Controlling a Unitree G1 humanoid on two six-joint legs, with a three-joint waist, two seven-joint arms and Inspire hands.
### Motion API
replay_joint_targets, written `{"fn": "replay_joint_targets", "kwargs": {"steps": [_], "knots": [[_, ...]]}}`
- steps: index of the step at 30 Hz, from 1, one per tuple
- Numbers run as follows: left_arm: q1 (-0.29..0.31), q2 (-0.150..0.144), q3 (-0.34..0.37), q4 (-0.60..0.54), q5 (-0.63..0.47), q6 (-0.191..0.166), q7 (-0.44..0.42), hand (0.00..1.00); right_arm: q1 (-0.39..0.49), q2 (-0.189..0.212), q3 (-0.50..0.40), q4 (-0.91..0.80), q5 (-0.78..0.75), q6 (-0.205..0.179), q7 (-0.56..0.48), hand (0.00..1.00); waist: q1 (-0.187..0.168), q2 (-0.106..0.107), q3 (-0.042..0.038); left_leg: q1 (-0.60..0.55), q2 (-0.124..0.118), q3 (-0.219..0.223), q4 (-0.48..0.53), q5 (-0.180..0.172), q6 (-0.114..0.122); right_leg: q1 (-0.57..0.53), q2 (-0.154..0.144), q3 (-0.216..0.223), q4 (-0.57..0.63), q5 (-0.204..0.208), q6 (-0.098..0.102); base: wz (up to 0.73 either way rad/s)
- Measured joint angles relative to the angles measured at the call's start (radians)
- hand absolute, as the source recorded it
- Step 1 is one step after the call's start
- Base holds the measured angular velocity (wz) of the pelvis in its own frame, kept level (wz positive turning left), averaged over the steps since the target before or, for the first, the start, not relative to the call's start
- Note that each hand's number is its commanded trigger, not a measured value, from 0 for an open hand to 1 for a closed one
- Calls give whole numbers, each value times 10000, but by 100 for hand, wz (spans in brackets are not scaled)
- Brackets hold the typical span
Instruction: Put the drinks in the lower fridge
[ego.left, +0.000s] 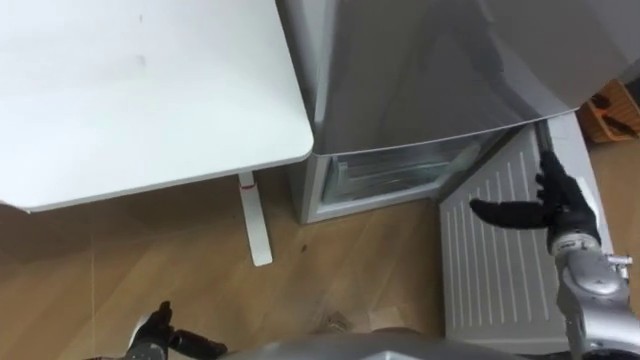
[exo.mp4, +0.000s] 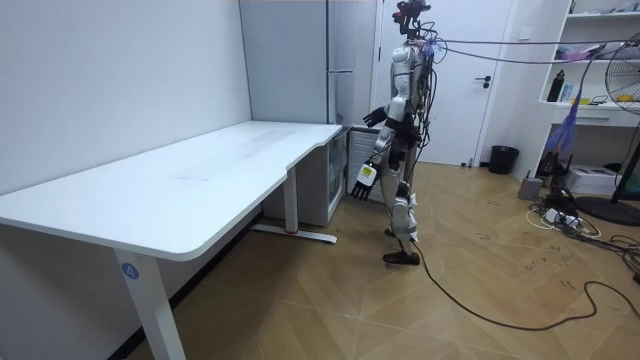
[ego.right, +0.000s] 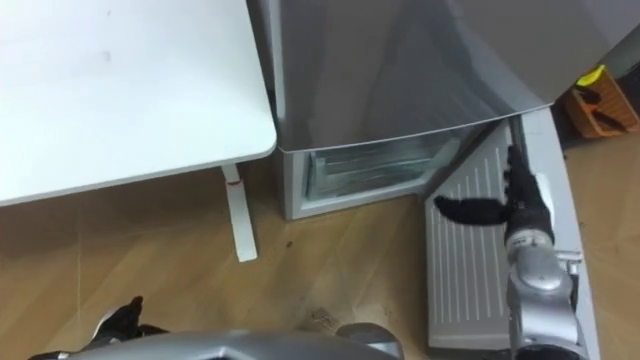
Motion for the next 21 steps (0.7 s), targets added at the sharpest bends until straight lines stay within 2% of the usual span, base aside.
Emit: {"fn": "replay_joint_targets", "kwargs": {"steps": [3,9,16,19,21], "knots": [[100,1,-5,-67,3,-4,13,0,316,-14,-280,-1315,-49,-12,-512,0,-23,14,9,146,8,15,-108,1,-1,37,47,94,-11,0,0,-10],[413,125,16,-143,3,-67,12,0,377,-171,-968,-2467,-47,-238,-1139,0,-229,26,31,148,12,49,-140,1,-2,24,68,149,-12,0,0,-3],[720,209,62,-368,-1,-78,106,0,536,-198,-1634,-2209,107,-417,-2249,0,-302,86,37,153,18,148,-132,1,-2,-8,76,190,-8,34,-3,-2],[810,223,63,-367,2,-55,124,0,474,-245,-1698,-1230,239,-379,-2628,0,-351,53,27,141,24,146,-120,1,-2,-1,74,180,19,41,-6,0],[805,215,184,-384,23,36,152,0,476,-251,-1829,-572,892,-318,-2701,0,-391,35,21,135,23,145,-121,1,-2,10,74,183,32,47,-4,0]]}}
